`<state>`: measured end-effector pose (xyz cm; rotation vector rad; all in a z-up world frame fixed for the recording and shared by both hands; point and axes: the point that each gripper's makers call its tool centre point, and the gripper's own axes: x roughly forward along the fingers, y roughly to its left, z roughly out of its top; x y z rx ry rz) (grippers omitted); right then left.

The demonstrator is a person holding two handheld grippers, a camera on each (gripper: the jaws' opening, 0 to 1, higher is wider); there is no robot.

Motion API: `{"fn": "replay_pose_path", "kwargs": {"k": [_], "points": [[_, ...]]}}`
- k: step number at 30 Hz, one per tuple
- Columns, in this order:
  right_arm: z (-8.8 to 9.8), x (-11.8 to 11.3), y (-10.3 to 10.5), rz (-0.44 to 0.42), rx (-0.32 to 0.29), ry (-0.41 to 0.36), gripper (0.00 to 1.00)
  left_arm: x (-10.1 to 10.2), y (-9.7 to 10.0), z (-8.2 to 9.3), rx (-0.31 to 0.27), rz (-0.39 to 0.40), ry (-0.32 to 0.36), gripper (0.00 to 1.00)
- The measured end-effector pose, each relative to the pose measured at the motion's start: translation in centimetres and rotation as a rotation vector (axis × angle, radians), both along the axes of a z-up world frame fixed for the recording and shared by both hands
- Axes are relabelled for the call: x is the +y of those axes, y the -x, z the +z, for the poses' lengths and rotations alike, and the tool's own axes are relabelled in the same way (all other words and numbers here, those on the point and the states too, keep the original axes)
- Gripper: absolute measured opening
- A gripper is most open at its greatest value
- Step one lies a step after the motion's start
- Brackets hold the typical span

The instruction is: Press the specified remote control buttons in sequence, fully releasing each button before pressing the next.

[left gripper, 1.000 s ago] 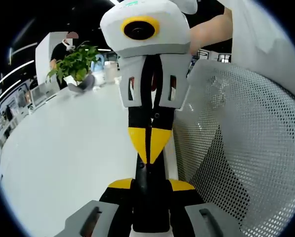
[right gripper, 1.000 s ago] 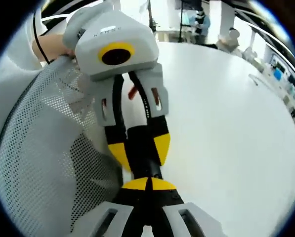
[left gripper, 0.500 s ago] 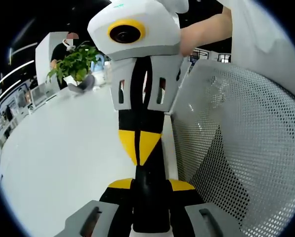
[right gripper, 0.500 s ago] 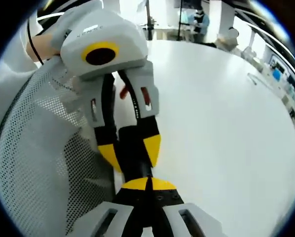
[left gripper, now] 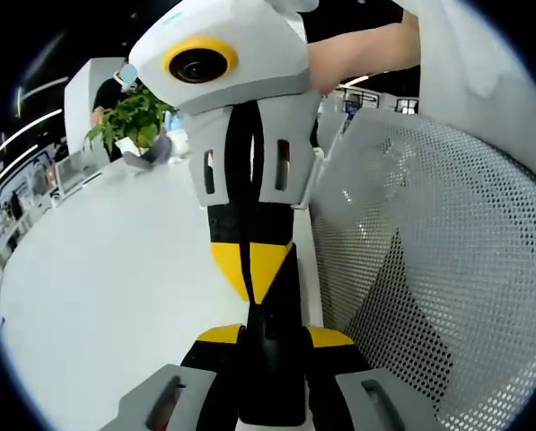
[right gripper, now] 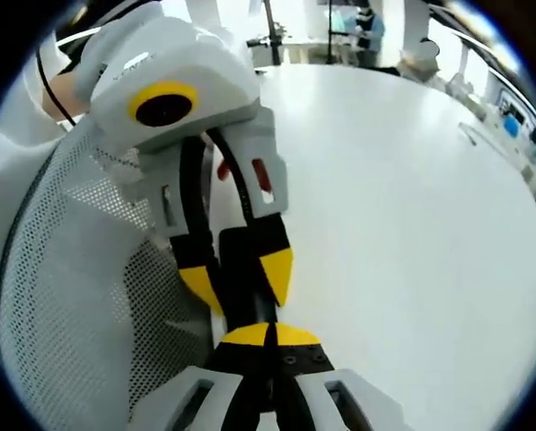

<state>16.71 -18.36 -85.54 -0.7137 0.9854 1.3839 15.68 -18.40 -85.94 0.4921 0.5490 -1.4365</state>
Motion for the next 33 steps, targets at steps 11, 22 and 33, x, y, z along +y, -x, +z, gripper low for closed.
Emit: {"fn": "replay_pose_path", "kwargs": {"k": [11, 22, 33], "points": [[-0.16, 0.03, -0.17, -0.034, 0.073, 0.042, 0.0, -0.08, 0.12, 0.03, -0.001, -0.01, 0.0, 0.25], [-0.34, 0.09, 0.1, 0.032, -0.043, 0.096, 0.0, -0.05, 0.15, 0.05, -0.002, -0.01, -0.003, 0.25], [-0.14, -0.04, -0.27, -0.079, -0.059, 0.012, 0.0, -0.07, 0.13, 0.04, -0.002, -0.008, -0.003, 0.25]]}}
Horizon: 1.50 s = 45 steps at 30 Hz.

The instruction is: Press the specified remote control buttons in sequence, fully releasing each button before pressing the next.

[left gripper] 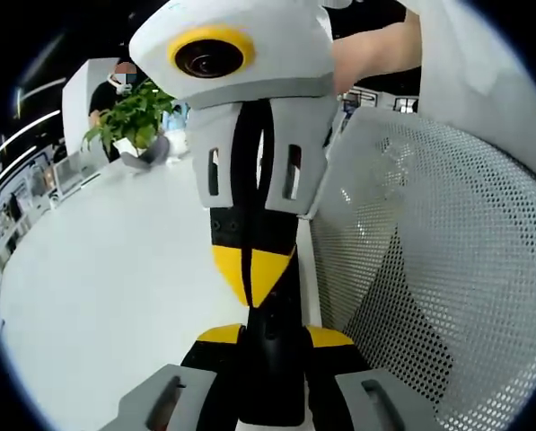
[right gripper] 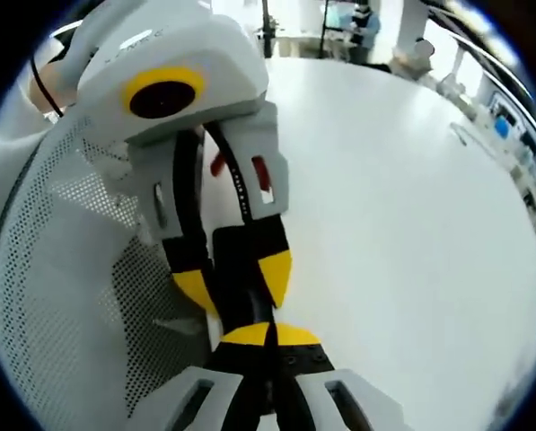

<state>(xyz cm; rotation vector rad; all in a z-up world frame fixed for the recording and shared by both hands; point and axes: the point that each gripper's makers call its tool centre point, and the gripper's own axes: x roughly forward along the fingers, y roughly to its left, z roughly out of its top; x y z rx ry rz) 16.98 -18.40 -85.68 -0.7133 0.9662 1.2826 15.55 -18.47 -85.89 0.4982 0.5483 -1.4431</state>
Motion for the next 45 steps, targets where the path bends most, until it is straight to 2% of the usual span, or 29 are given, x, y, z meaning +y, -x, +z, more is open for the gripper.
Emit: {"fn": "replay_pose_path", "kwargs": {"k": [4, 7, 12, 16, 23, 28, 34, 39, 45], "points": [[0.4, 0.1, 0.4, -0.02, 0.006, -0.023, 0.0, 0.0, 0.0, 0.0, 0.001, 0.001, 0.002, 0.25], [1.1, 1.1, 1.3, -0.005, 0.018, -0.072, 0.0, 0.0, 0.0, 0.0, 0.001, 0.001, 0.001, 0.25], [0.4, 1.1, 1.7, 0.028, 0.008, -0.05, 0.0, 0.0, 0.0, 0.0, 0.001, 0.001, 0.001, 0.25], [0.5, 1.1, 1.6, 0.031, 0.01, -0.06, 0.0, 0.0, 0.0, 0.0, 0.001, 0.001, 0.002, 0.25], [0.4, 1.2, 1.9, 0.123, -0.067, -0.01, 0.0, 0.0, 0.0, 0.0, 0.004, 0.001, 0.002, 0.25], [0.4, 1.1, 1.8, 0.126, -0.084, -0.005, 0.0, 0.0, 0.1, 0.0, 0.006, 0.003, 0.002, 0.25], [0.3, 1.1, 2.0, 0.165, -0.147, 0.0, 0.0, 0.0, 0.1, 0.0, 0.007, 0.005, 0.002, 0.25], [0.4, 0.9, 1.9, 0.143, -0.172, -0.037, 0.0, 0.0, 0.1, 0.0, 0.006, 0.004, 0.003, 0.25], [0.7, 1.3, 1.9, 0.102, -0.159, -0.058, 0.0, 0.0, 0.1, 0.0, 0.004, 0.003, 0.003, 0.25]]}}
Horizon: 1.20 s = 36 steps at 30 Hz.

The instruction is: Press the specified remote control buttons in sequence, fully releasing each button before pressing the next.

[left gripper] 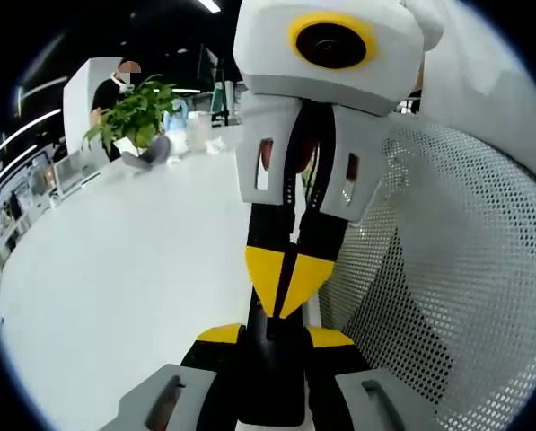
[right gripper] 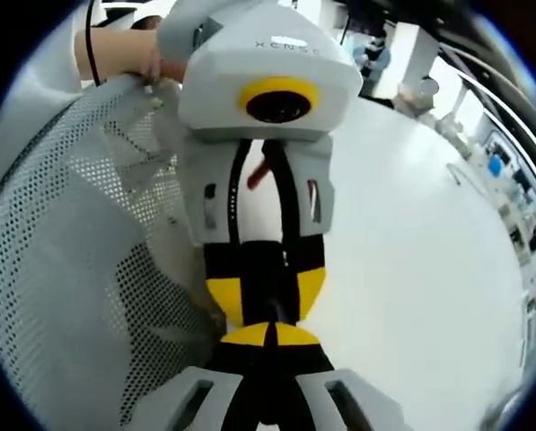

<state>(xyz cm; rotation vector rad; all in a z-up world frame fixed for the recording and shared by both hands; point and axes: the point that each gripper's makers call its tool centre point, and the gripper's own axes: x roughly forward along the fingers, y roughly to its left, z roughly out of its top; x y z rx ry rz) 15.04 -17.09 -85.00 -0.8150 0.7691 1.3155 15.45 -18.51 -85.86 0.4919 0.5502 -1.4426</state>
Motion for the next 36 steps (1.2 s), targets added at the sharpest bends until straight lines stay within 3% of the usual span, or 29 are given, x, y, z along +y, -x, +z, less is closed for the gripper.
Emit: {"fn": "replay_pose_path", "kwargs": {"k": [3, 6, 10, 18, 26, 36], "points": [[0.31, 0.56, -0.02, -0.007, 0.006, -0.024, 0.0, 0.0, -0.01, -0.01, 0.0, 0.0, 0.0, 0.25], [-0.35, 0.15, -0.13, 0.008, 0.002, 0.019, 0.0, -0.01, -0.01, 0.0, 0.0, 0.0, 0.001, 0.25], [-0.27, 0.27, -0.1, 0.001, 0.019, 0.007, 0.0, -0.01, -0.03, -0.01, 0.0, 0.0, 0.001, 0.25], [-0.44, 0.32, -0.06, 0.087, -0.023, 0.058, 0.0, -0.01, -0.06, -0.04, 0.004, 0.004, 0.004, 0.25], [-0.5, 0.43, -0.04, 0.139, -0.023, 0.104, 0.0, 0.0, -0.03, -0.03, 0.004, 0.003, 0.006, 0.25], [-0.63, 0.42, -0.1, 0.238, -0.157, 0.176, 0.0, 0.0, -0.06, -0.05, 0.005, 0.005, 0.005, 0.25]]}}
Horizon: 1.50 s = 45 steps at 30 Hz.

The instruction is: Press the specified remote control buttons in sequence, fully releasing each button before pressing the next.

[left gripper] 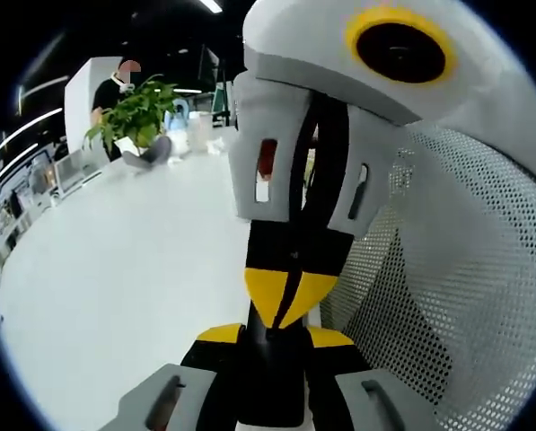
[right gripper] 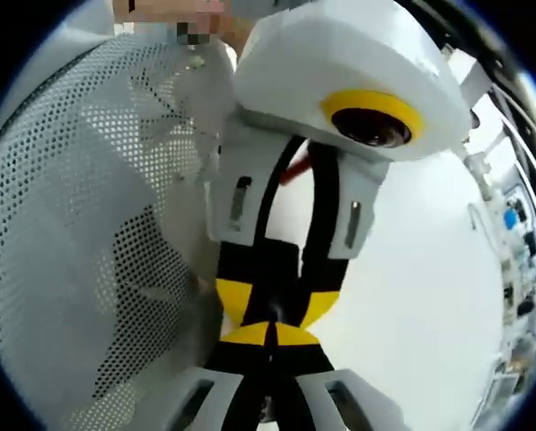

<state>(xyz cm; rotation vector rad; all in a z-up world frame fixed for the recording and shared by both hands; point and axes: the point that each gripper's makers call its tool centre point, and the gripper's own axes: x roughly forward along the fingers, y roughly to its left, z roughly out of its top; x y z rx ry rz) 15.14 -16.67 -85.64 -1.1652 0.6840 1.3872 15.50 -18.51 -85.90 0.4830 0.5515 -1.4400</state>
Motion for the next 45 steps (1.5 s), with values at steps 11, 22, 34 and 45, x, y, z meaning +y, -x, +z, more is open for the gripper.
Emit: {"fn": "replay_pose_path", "kwargs": {"k": [11, 22, 34, 45], "points": [[0.1, 0.0, -0.2, -0.077, 0.047, -0.039, 0.0, 0.0, 0.0, 0.0, -0.002, 0.001, 0.0, 0.25], [0.5, -0.1, -0.2, -0.253, 0.179, -0.195, 0.0, 0.0, 0.0, 0.0, -0.003, 0.002, 0.003, 0.25], [0.5, 0.8, 0.0, -0.206, 0.169, -0.18, 0.0, 0.0, 0.0, 0.0, -0.002, 0.003, 0.004, 0.25], [0.3, 0.8, 0.0, -0.147, 0.135, -0.136, 0.0, 0.0, 0.0, 0.0, -0.001, 0.002, 0.004, 0.25]]}}
